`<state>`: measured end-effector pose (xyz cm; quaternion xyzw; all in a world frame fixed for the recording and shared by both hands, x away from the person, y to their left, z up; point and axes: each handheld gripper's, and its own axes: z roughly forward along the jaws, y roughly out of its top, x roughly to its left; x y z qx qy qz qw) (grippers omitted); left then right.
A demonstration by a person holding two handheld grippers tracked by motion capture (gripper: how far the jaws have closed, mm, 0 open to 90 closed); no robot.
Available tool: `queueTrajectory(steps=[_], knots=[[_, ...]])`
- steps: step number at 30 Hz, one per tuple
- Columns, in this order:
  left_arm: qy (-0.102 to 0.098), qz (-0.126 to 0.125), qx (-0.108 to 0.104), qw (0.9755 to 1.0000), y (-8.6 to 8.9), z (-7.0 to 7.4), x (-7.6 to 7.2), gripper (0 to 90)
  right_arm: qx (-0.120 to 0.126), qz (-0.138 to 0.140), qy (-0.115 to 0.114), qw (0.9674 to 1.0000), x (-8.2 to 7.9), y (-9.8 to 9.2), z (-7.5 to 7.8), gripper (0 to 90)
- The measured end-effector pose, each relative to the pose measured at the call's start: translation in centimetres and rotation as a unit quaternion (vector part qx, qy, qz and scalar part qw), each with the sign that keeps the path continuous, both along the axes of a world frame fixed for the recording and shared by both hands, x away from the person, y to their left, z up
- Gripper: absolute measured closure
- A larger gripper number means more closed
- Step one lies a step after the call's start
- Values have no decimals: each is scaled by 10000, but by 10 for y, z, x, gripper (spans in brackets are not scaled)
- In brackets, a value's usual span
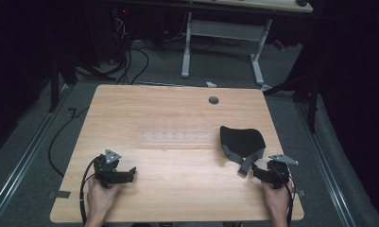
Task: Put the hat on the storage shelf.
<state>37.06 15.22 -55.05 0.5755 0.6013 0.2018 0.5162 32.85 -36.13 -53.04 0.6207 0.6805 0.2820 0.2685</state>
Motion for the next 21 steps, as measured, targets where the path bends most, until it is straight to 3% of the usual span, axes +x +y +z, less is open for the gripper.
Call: queueTrajectory(steps=[4, 21], knots=[[2, -148, 15, 9999, 1, 0, 0, 33, 18, -19, 3, 10000, -1, 1, 0, 240], [-36, -161, -28, 9999, 0, 1, -3, 72, 11, 27, 11, 10000, -4, 2, 0, 238]])
